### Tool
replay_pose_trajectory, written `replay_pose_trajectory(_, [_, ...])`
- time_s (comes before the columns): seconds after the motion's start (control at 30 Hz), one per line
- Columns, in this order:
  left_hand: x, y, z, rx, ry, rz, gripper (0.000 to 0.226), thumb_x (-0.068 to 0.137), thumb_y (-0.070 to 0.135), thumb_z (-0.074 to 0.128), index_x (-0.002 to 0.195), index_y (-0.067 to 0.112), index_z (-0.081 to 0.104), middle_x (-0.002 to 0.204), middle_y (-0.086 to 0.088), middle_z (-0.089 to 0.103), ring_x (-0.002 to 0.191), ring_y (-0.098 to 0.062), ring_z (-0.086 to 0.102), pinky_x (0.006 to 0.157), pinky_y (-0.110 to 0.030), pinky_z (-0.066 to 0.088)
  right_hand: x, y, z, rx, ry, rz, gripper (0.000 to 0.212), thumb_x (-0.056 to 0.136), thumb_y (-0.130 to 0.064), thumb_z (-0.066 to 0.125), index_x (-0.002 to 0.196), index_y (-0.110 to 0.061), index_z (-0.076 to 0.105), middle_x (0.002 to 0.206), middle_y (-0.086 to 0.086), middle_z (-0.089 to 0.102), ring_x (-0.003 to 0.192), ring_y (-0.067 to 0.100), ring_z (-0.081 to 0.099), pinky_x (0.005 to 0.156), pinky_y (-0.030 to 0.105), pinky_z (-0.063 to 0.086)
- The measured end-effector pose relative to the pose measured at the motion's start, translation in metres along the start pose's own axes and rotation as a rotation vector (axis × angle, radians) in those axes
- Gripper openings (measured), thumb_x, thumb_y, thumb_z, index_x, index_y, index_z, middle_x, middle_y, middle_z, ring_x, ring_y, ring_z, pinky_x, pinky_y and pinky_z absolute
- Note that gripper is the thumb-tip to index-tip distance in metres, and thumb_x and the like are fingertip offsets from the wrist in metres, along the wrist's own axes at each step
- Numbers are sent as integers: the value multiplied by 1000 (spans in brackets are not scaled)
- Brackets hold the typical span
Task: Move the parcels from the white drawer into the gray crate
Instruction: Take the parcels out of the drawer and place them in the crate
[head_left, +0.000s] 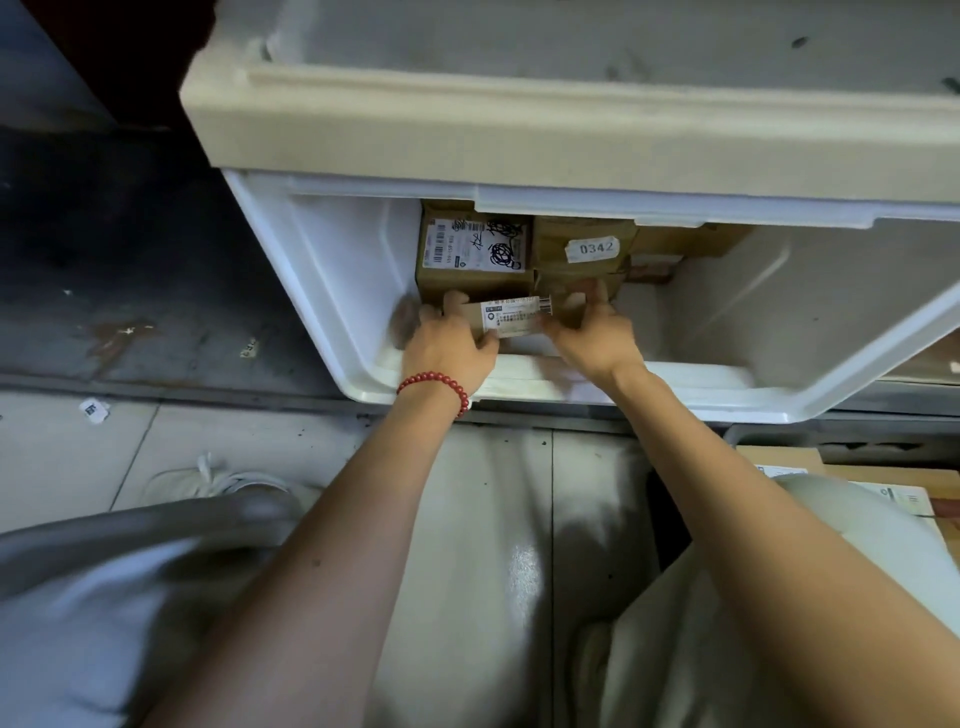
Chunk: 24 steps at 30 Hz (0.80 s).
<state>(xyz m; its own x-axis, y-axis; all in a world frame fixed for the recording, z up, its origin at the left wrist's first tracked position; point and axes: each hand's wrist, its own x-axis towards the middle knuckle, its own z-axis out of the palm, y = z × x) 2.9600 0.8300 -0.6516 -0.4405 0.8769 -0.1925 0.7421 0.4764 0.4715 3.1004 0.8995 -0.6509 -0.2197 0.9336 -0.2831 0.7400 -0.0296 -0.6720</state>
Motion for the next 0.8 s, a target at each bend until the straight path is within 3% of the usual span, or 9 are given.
replay_pose_trajectory(0.07, [-11, 5, -5, -76, 41, 23, 49, 93, 35, 54, 135, 16, 37, 130, -16, 41, 114, -36, 50, 90, -39, 44, -12, -1, -6, 73, 69, 8, 56, 92, -37, 60, 133, -7, 37, 114, 8, 64, 116, 30, 55, 82, 25, 38])
replay_pose_trajectory(0.23, [-51, 25, -21, -201, 120, 55, 47, 92, 33, 57, 133, 19, 41, 134, -12, 38, 119, -31, 48, 92, -32, 41, -55, -7, -29, 150, 122, 54, 77, 91, -41, 61, 145, -1, 23, 147, 19, 37, 132, 34, 38, 104, 33, 34])
replay_pose_trajectory(0.4, [-109, 44, -29, -393, 260, 89, 40, 91, 34, 58, 128, 24, 47, 132, -3, 41, 109, -18, 53, 77, -18, 36, -110, -4, -50, 232, 224, 55, 76, 94, -53, 47, 146, -1, 27, 148, 19, 30, 132, 31, 38, 106, 36, 33])
replay_pose_trajectory(0.47, [-138, 43, -26, -461, 316, 122, 37, 90, 33, 60, 124, 25, 50, 130, -1, 44, 112, -19, 52, 81, -19, 36, -131, 8, -46, 320, 215, 104, 81, 88, -65, 43, 141, -4, 41, 142, 19, 39, 124, 33, 48, 106, 44, 41])
replay_pose_trajectory(0.57, [-176, 33, -18, -520, 373, 88, 36, 89, 35, 60, 123, 26, 53, 131, 1, 47, 117, -18, 48, 85, -18, 35, -164, 22, -40, 362, 232, 60, 69, 81, -68, 41, 112, -13, 65, 110, 15, 64, 105, 33, 60, 94, 48, 50])
replay_pose_trajectory(0.7, [-205, 14, -10, -631, 406, -41, 35, 88, 38, 63, 117, 25, 50, 120, 4, 60, 108, -17, 56, 82, -26, 46, -190, 34, -34, 439, 269, 22, 43, 90, -46, 56, 119, -14, 58, 108, 7, 63, 111, 23, 57, 92, 34, 46])
replay_pose_trajectory(0.8, [-218, 7, -8, -736, 430, -146, 40, 87, 35, 66, 120, 21, 49, 113, 6, 62, 100, -12, 61, 71, -10, 43, -201, 34, -25, 412, 288, -38, 36, 91, -42, 60, 113, -15, 54, 107, 4, 58, 115, 27, 51, 98, 33, 42])
